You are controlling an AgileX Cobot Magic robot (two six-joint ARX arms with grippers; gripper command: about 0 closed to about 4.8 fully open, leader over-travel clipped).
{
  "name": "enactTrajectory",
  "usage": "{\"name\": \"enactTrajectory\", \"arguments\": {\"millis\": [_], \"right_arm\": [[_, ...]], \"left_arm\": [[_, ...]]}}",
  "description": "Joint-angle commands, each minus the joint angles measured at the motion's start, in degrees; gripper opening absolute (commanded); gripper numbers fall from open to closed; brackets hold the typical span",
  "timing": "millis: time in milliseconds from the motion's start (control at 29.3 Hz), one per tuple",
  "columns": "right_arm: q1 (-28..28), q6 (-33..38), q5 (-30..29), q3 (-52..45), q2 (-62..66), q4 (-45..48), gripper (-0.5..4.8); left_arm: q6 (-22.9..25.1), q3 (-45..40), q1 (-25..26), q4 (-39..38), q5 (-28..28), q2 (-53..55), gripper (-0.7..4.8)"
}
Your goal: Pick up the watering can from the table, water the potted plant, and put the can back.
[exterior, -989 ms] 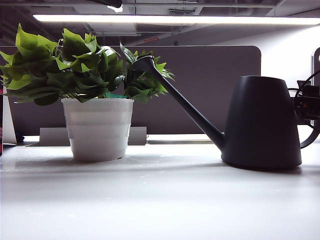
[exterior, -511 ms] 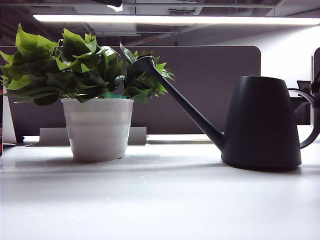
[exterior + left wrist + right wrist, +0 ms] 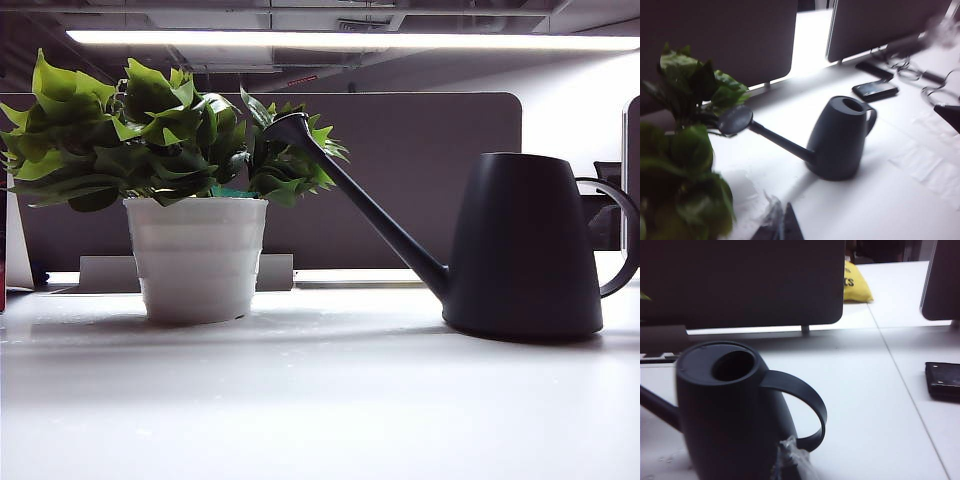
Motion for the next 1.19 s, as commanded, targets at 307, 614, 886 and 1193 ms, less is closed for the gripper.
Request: {"name": "enactTrajectory", "arguments": {"millis": [307, 614, 886, 1193], "right_arm": [[0.1, 1.6, 0.3, -5.1, -26.1, -14.4, -0.08], [0.2, 6.1, 0.6, -13.9, -27.4, -11.3, -0.08], [0.1, 6.0, 3.3, -18.6, -27.4, -10.7, -0.08], [0.1, 4.3, 5.9, -19.5, -27.4, -12.7, -0.07]], "left_arm": [[-6.3, -22.0, -0.1, 6.6, -1.4, -24.2, -0.06], [-9.3, -41.6, -0.1, 16.9, -4.0, -30.1, -0.06], [-9.4, -52.3, -0.1, 26.2, -5.2, -30.0, -0.06], [-9.0, -52.3, -0.1, 23.3, -4.4, -30.0, -0.05]]}}
